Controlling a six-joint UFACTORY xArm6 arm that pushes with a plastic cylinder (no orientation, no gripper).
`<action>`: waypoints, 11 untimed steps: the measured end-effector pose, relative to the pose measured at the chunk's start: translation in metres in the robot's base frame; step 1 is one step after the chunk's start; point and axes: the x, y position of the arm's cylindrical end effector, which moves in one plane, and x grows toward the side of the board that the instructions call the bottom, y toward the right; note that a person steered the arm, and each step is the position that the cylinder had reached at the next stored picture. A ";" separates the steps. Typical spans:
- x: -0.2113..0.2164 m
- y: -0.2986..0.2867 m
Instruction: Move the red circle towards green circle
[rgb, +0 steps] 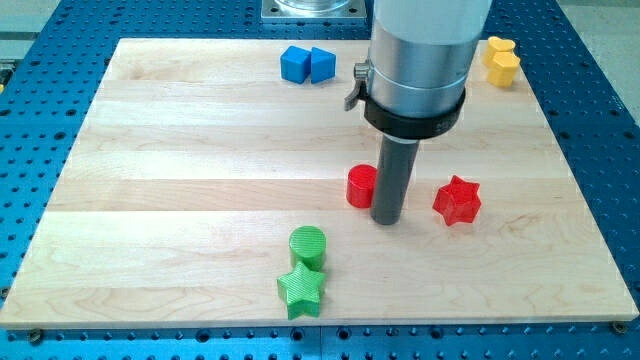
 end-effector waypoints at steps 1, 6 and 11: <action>0.021 0.020; -0.066 -0.020; -0.048 -0.024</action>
